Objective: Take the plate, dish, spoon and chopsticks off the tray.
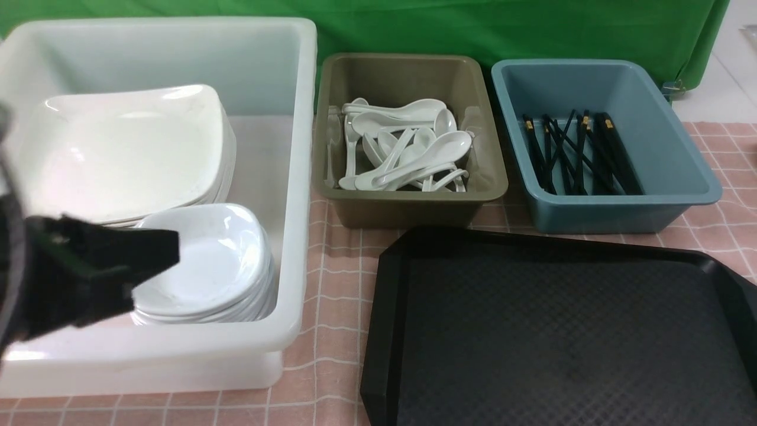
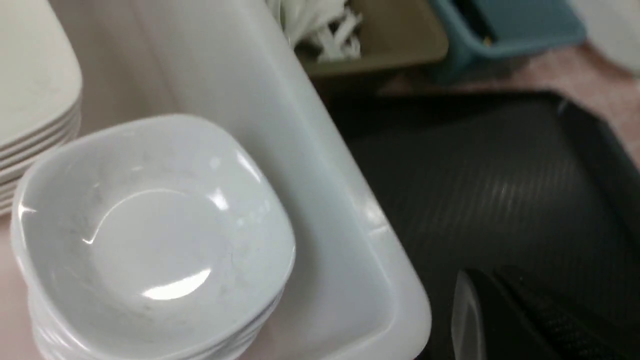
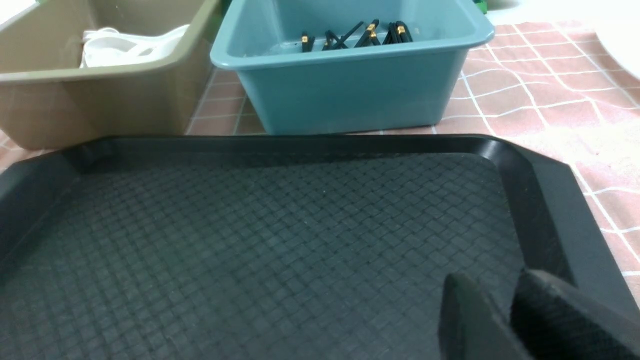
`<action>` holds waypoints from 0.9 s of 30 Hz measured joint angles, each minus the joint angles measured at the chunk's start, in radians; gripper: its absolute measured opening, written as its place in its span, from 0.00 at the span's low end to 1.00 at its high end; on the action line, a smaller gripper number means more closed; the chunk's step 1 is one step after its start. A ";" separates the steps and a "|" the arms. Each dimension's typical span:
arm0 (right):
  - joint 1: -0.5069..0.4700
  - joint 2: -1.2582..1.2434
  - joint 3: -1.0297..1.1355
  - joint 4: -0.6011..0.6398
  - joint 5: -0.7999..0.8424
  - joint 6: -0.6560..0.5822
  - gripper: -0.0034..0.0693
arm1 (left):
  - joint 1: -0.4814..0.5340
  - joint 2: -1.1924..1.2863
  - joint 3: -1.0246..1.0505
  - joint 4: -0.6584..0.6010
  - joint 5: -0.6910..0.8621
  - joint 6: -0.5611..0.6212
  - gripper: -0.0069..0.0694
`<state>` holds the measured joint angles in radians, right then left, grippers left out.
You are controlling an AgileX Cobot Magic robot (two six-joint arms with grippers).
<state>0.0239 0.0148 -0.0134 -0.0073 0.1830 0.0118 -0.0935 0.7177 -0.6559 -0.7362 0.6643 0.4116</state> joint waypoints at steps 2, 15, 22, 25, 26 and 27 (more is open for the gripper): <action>0.000 0.000 0.000 0.000 0.000 0.000 0.33 | 0.000 -0.101 0.073 -0.032 -0.086 -0.002 0.09; 0.000 0.000 0.000 0.000 -0.001 0.001 0.37 | 0.000 -0.284 0.185 0.290 -0.135 -0.002 0.09; 0.000 0.000 0.000 0.000 -0.001 0.001 0.37 | 0.000 -0.302 0.244 0.351 -0.257 -0.025 0.09; 0.000 0.000 0.000 0.000 -0.001 0.001 0.38 | 0.000 -0.367 0.332 0.439 -0.353 -0.121 0.09; 0.000 0.000 0.000 0.000 -0.001 0.001 0.38 | 0.000 -0.405 0.386 0.486 -0.393 -0.188 0.09; 0.000 0.000 0.000 0.000 -0.001 0.001 0.38 | 0.000 -0.418 0.394 0.494 -0.405 -0.197 0.09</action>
<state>0.0239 0.0148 -0.0134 -0.0073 0.1815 0.0128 -0.0935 0.3001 -0.2615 -0.2420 0.2594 0.2142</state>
